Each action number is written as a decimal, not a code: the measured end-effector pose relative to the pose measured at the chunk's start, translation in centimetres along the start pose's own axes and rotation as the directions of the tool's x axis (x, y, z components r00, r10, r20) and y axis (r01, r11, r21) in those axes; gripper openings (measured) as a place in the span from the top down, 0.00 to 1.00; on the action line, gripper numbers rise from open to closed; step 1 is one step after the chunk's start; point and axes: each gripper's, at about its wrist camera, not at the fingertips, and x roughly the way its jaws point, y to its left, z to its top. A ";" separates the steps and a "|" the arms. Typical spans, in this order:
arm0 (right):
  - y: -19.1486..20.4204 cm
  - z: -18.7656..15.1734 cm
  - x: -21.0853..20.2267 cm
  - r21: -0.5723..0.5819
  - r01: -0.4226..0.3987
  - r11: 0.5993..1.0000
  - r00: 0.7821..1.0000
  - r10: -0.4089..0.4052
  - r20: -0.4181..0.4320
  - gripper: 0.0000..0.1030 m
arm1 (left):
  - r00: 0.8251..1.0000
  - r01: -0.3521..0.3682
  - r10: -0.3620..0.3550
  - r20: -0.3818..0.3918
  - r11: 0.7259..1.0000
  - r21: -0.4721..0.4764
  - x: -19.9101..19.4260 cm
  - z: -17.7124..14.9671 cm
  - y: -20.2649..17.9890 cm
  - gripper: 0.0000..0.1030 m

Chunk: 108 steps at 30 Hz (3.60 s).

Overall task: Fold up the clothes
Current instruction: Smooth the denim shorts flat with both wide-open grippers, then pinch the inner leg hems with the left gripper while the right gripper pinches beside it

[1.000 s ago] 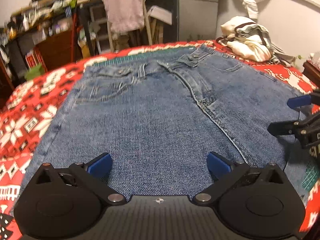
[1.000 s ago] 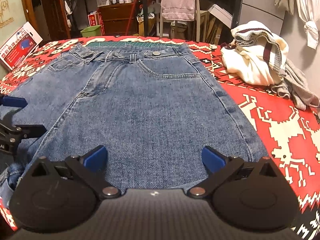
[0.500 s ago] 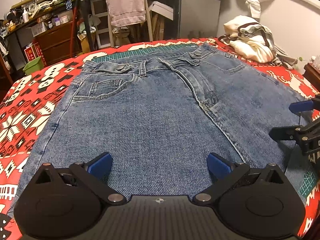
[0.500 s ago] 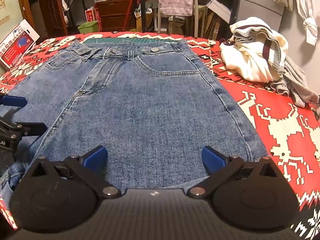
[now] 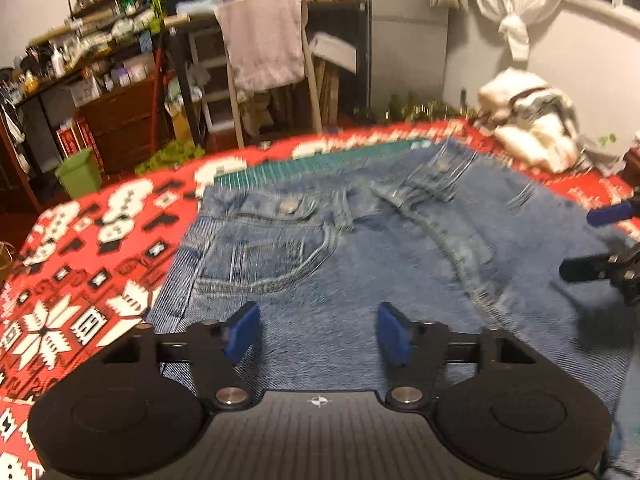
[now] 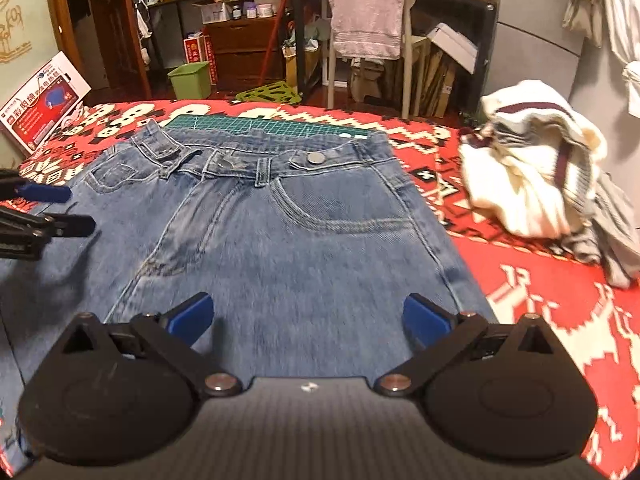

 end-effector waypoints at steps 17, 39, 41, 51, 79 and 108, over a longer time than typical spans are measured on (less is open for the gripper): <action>-0.1 -5.2 -2.9 -0.015 -0.001 1.000 0.999 0.000 -0.053 0.00 | 0.997 0.026 -0.029 -0.066 0.998 -0.053 -2.6 -4.1 1.2 0.14; 1.2 -5.0 -3.1 0.000 0.021 1.000 1.000 -0.021 0.002 0.00 | 0.999 0.010 -0.011 -0.036 0.999 -0.035 -3.0 -4.4 -0.8 0.14; 1.3 -4.8 -2.5 0.000 0.020 1.000 1.000 -0.020 0.002 0.00 | 0.999 0.015 -0.016 -0.037 1.000 -0.028 -3.1 -4.8 -1.0 0.03; 1.9 -4.2 -1.4 0.006 0.030 1.000 0.999 -0.030 -0.015 0.00 | 0.997 -0.009 0.003 -0.072 0.997 -0.083 -2.6 -4.6 -1.1 0.00; 3.1 -5.4 -6.4 0.003 -0.006 1.000 1.000 0.006 -0.002 0.17 | 1.000 0.023 -0.024 -0.004 0.998 -0.066 -5.3 -4.4 -1.9 0.20; 10.4 -10.2 -12.4 -0.179 -0.369 0.912 0.928 0.349 -0.132 0.81 | 0.892 0.441 -0.417 -0.172 0.887 0.136 -11.9 -9.4 -10.2 0.68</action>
